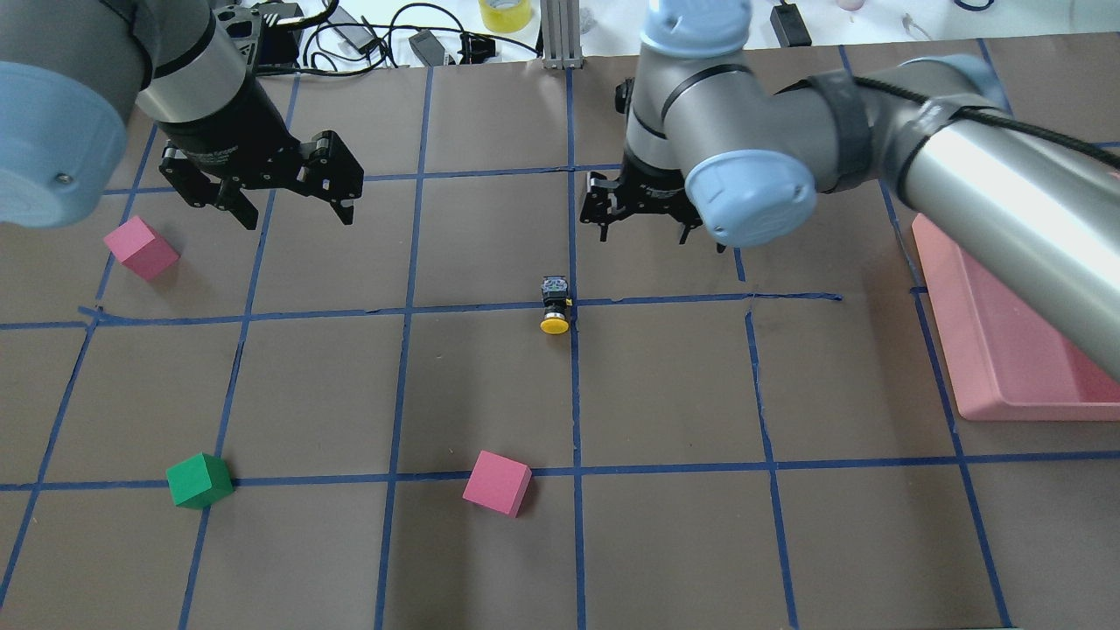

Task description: Align button upright

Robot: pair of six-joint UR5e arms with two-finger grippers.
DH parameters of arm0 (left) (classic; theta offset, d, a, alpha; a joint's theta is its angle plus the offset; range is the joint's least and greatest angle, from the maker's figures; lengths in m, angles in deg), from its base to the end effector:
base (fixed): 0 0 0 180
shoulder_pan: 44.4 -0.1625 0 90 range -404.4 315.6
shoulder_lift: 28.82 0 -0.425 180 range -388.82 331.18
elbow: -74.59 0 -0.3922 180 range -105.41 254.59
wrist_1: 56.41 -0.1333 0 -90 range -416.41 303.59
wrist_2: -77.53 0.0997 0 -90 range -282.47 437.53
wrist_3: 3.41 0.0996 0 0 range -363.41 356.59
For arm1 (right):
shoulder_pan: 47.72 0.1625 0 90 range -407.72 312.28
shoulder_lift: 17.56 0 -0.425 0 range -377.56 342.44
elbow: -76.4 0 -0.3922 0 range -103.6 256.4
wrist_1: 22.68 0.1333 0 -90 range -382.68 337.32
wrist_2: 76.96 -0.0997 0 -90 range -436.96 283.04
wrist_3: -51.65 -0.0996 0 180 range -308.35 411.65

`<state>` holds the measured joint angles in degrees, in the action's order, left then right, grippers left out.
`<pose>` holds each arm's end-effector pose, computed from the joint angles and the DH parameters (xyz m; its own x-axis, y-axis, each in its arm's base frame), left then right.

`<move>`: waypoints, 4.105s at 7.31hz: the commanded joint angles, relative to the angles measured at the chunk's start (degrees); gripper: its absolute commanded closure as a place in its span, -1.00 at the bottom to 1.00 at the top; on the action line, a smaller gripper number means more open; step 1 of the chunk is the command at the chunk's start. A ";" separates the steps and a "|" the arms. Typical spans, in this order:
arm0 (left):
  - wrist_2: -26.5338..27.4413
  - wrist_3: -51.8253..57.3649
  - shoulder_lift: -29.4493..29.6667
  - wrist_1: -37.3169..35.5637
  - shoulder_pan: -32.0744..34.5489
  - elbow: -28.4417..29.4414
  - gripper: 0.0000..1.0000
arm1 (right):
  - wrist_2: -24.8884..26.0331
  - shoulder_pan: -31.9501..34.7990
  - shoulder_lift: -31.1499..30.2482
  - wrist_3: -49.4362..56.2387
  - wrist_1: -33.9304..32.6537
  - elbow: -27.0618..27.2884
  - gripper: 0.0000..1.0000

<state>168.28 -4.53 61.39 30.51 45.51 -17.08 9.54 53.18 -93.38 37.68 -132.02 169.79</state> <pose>-0.1312 -0.4955 0.4771 -0.9997 -0.0214 -0.0127 -0.0211 0.9996 -0.0212 0.2467 -0.5439 0.3599 -0.9964 0.0520 -0.0667 0.0531 0.9985 -0.0152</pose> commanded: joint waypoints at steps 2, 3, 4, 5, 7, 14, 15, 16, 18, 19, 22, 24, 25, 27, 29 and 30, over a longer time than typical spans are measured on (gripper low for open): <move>0.13 0.07 -0.11 0.26 0.09 -0.09 -1.00 | 0.50 -5.18 -10.91 5.62 9.02 0.83 -1.00; 0.13 -0.02 -0.20 0.18 0.09 -0.26 -1.00 | 1.81 -5.71 -11.45 6.41 10.36 0.83 -1.00; 0.22 -0.02 -0.20 0.00 0.00 -0.18 -1.00 | 5.39 -5.89 -14.15 7.55 10.11 0.74 -1.00; 0.22 -0.11 -0.38 0.00 0.00 -0.26 -1.00 | 5.51 -6.24 -14.70 7.64 9.41 0.83 -1.00; 0.13 -0.20 -0.29 0.00 -0.09 -0.27 -1.00 | 5.08 -6.50 -14.62 7.73 9.58 0.83 -1.00; -0.04 -0.20 -0.20 -0.09 -0.17 -0.09 -1.00 | 4.73 -8.96 -13.83 11.07 7.38 1.18 -1.00; 0.04 -0.20 -0.20 0.00 -0.44 -0.09 -1.00 | 4.90 -9.31 -13.83 11.16 7.56 1.18 -1.00; -0.13 -0.46 0.15 -0.09 -0.61 0.26 -1.00 | 4.81 -9.32 -13.83 11.16 7.47 1.18 -1.00; -0.13 -0.46 0.15 -0.09 -0.61 0.09 -1.00 | 4.99 -9.49 -13.83 11.16 7.47 1.18 -1.00; -0.13 -0.37 0.15 -0.09 -0.61 0.26 -1.00 | 4.90 -9.49 -13.83 11.16 7.47 1.27 -1.00; -0.13 -0.11 0.50 -0.79 -0.88 -0.09 -1.00 | 4.90 -9.49 -13.83 11.07 7.56 1.35 -1.00; -0.13 -0.63 0.76 -1.32 -0.79 0.17 -1.00 | 4.90 -9.49 -13.74 11.07 7.47 1.36 -1.00; -0.13 -0.64 1.03 -4.10 -0.88 -0.35 -1.00 | 4.90 -9.49 -13.74 11.07 7.47 1.36 -1.00; -0.66 -1.60 2.43 -6.84 -0.88 -0.44 -1.00 | 4.99 -9.49 -13.74 10.90 7.56 1.44 -1.00; -0.75 -3.01 7.59 -15.58 -0.27 -1.92 -1.00 | 4.90 -9.49 -13.74 10.81 7.74 1.44 -1.00; -0.14 -3.88 10.67 -22.17 0.78 -3.24 -1.00 | 4.90 -9.49 -13.74 10.90 7.56 1.44 -1.00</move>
<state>167.68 -7.50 68.47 15.70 45.35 -18.91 14.48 43.69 -107.12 48.54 -124.36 171.23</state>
